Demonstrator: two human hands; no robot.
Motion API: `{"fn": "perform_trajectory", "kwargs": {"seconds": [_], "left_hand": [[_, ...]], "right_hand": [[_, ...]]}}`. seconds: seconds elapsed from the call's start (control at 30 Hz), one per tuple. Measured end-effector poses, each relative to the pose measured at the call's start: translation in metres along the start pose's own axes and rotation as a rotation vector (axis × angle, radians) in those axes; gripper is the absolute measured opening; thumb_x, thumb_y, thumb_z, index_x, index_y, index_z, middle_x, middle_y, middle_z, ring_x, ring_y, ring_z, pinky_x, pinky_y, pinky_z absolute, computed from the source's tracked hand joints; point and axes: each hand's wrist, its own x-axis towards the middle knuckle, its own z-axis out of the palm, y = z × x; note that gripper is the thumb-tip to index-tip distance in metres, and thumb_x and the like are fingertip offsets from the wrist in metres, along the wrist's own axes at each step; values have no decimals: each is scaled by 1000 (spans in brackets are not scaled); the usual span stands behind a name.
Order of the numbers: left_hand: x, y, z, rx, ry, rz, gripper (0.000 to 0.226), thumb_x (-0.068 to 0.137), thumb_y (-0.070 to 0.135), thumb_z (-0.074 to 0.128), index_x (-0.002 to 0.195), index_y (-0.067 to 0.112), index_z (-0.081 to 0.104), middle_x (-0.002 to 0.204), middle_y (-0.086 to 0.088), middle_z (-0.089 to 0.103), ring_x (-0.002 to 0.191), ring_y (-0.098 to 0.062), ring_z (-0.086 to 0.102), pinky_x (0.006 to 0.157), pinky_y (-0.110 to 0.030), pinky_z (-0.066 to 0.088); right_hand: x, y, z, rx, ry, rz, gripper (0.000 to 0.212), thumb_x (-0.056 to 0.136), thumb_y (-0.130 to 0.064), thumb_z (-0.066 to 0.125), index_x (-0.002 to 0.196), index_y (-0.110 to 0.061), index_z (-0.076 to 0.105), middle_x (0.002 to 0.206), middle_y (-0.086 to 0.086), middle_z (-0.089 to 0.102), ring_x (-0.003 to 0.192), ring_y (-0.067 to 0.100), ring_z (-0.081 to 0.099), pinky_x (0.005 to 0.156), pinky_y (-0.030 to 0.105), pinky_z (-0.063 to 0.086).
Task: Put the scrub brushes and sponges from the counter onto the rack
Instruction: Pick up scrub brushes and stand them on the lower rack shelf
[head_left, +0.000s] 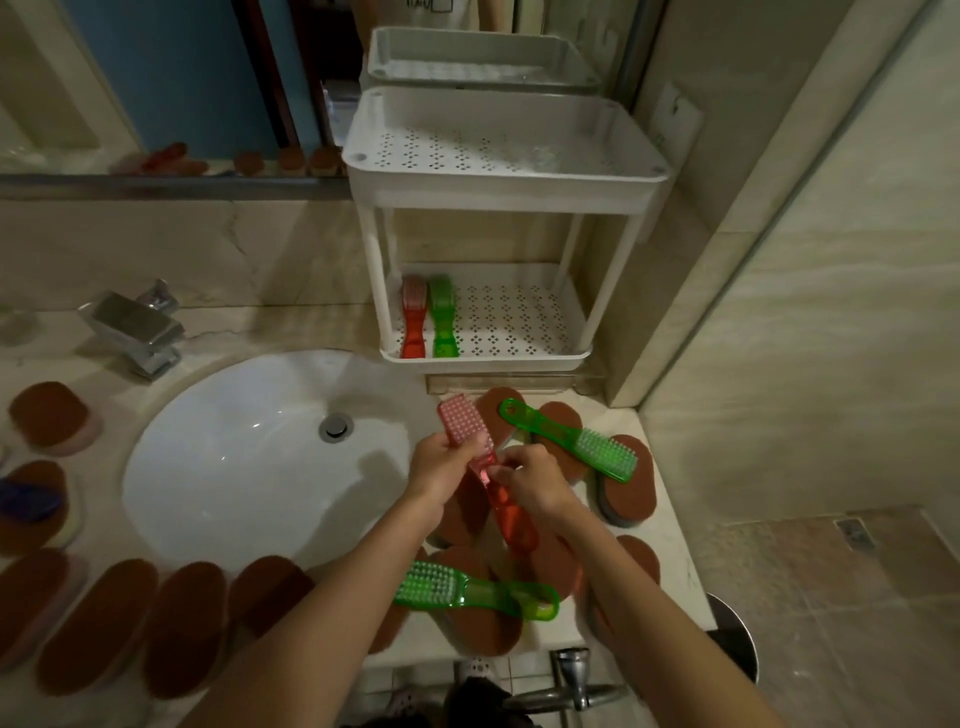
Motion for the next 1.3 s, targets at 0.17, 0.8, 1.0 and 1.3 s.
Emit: {"fn": "perform_trajectory", "kwargs": {"seconds": [0.17, 0.8, 1.0, 1.3], "left_hand": [[10, 14, 16, -172, 55, -58, 24, 92, 11, 55, 112, -2, 60, 85, -6, 65, 66, -11, 57, 54, -18, 51], [42, 54, 12, -199, 3, -63, 27, 85, 2, 59, 109, 10, 51, 69, -6, 56, 52, -13, 51, 41, -18, 45], [54, 83, -5, -217, 33, 59, 32, 79, -15, 56, 96, 12, 55, 75, -8, 57, 53, -15, 52, 43, -18, 47], [92, 108, -11, -171, 78, 107, 43, 75, -17, 63, 115, -4, 57, 93, -11, 63, 94, -26, 57, 80, -34, 51]], "right_hand": [[16, 13, -32, -39, 202, -9, 18, 84, -8, 57, 94, -2, 71, 86, 12, 68, 71, 18, 62, 69, 33, 52], [55, -10, -69, -827, 209, -171, 27, 94, -7, 42, 116, -3, 56, 118, 15, 60, 109, 29, 58, 89, 35, 47], [58, -63, -78, -917, 309, -498, 35, 88, 0, 44, 122, -4, 52, 119, 15, 56, 113, 31, 52, 86, 38, 48], [94, -81, -83, -926, 190, -710, 40, 71, 11, 63, 105, -8, 66, 119, 16, 60, 93, 33, 66, 63, 37, 56]]}}
